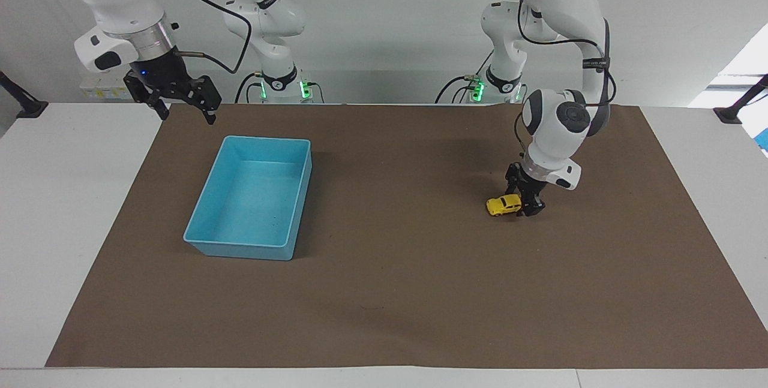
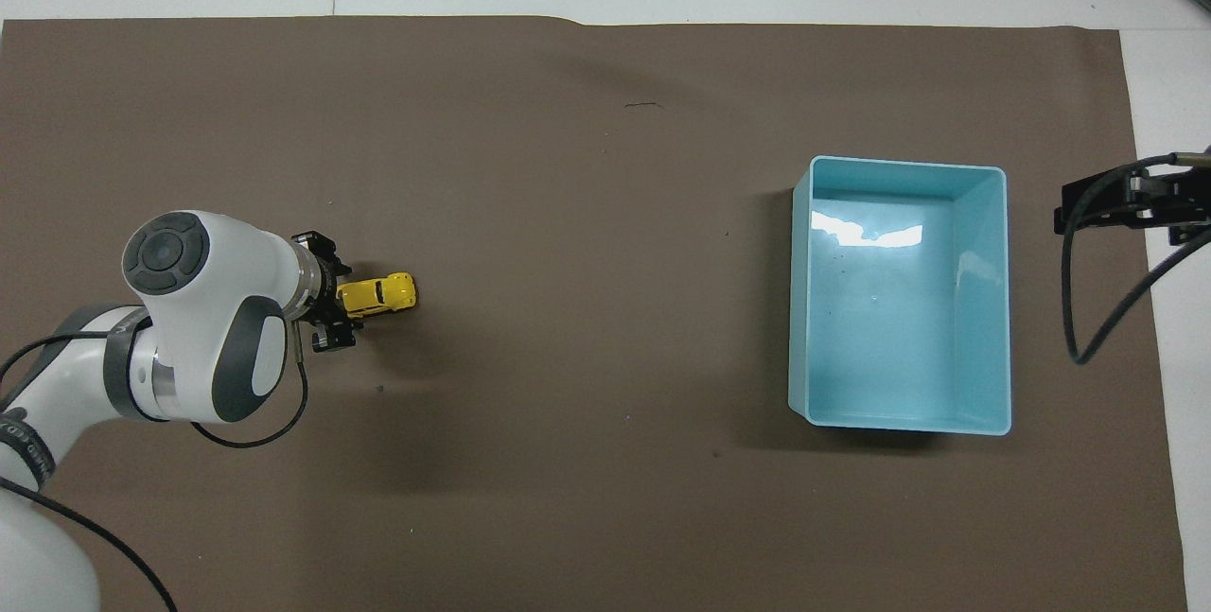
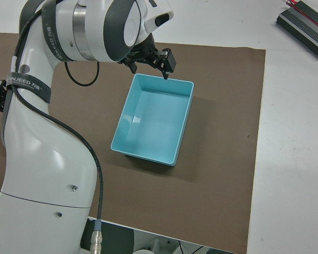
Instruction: Wind up and store yellow beetle car
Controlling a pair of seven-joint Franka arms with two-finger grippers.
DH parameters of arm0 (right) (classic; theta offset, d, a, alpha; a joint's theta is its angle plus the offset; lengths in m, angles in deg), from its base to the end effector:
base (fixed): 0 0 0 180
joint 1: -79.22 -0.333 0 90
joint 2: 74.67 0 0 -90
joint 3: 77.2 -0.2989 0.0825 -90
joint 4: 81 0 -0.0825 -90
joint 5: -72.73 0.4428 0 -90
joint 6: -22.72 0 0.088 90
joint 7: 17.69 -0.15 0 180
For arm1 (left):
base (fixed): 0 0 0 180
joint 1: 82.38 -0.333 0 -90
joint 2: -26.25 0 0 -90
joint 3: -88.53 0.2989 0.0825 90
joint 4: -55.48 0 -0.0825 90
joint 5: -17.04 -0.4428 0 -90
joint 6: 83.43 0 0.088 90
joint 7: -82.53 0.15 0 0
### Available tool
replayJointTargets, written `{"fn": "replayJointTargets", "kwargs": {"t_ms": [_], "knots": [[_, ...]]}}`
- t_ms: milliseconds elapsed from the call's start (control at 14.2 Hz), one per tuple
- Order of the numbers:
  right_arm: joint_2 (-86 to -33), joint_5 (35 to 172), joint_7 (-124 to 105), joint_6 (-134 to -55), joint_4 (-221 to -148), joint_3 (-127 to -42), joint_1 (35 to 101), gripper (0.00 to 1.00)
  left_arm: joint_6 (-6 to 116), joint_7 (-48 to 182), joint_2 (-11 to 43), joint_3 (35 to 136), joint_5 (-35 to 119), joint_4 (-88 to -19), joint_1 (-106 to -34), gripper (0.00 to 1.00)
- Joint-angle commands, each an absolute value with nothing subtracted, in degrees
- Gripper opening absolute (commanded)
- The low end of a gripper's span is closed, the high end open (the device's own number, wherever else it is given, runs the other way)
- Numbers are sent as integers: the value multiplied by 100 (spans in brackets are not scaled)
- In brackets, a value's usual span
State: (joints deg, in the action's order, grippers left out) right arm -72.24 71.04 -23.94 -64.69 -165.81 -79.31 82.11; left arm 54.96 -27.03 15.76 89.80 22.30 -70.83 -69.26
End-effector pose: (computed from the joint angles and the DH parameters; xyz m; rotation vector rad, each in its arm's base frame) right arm 0.6217 -0.0134 0.5822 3.1079 -0.1931 0.0067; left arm 0.5779 -0.1241 0.1982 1.9526 2.3929 -0.0569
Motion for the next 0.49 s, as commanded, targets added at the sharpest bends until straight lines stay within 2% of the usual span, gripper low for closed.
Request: {"fn": "replayJointTargets", "kwargs": {"t_ms": [0,140,421], "knots": [[-7291,7070,-2358,-6552,-16679,-7984,8256,100,4879,-3005,1701,8924,2161,-6644,-6937,100],[-7300,7070,-2358,-6552,-16679,-7984,8256,100,4290,-3014,1693,8915,2187,-6144,-6867,100],[-7300,7070,-2358,-6552,-16679,-7984,8256,100,4173,-3014,1702,8924,2213,-5852,-6858,100]]}}
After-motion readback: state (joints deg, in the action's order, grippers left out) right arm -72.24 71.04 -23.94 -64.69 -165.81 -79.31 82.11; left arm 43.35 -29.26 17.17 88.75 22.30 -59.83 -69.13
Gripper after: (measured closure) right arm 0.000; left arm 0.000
